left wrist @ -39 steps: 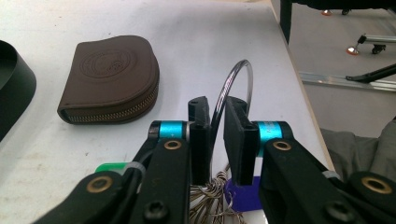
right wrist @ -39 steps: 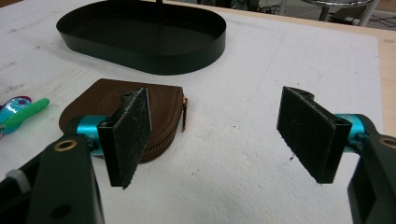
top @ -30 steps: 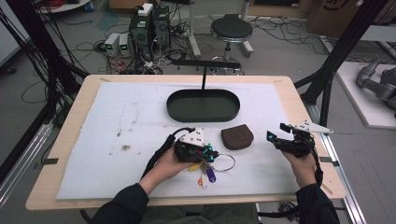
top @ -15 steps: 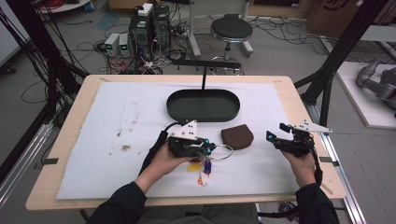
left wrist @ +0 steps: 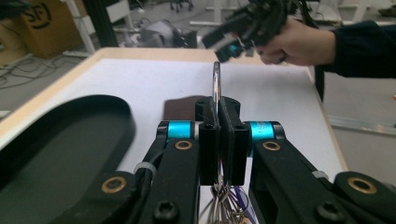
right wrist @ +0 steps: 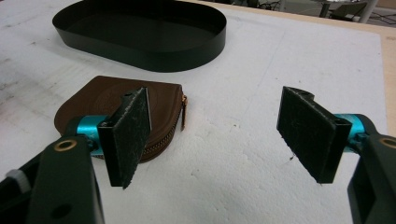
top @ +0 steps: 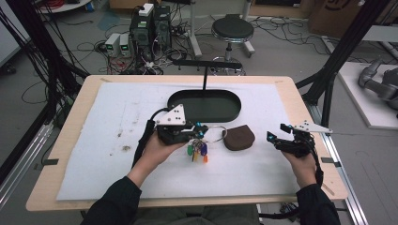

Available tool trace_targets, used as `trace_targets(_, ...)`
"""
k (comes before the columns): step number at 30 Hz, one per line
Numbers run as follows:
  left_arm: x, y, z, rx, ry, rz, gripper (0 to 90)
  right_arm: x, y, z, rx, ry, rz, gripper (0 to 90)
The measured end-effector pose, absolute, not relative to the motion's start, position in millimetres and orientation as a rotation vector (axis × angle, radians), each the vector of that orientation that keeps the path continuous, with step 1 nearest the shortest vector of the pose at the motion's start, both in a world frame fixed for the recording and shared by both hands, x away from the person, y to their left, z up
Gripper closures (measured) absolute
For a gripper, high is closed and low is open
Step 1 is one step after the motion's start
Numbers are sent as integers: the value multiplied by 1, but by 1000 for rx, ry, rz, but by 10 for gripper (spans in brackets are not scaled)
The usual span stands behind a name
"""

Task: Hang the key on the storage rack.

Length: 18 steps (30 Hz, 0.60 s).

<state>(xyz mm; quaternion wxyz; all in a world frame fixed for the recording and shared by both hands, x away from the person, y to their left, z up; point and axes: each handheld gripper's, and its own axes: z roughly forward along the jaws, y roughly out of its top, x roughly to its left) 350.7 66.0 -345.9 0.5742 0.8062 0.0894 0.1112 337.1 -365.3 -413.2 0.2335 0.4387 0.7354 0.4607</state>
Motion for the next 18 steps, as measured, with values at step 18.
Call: trace_targets(18,379,93,-307,1797,302,407,863,338,-365,-414,1203,2019,1264,265)
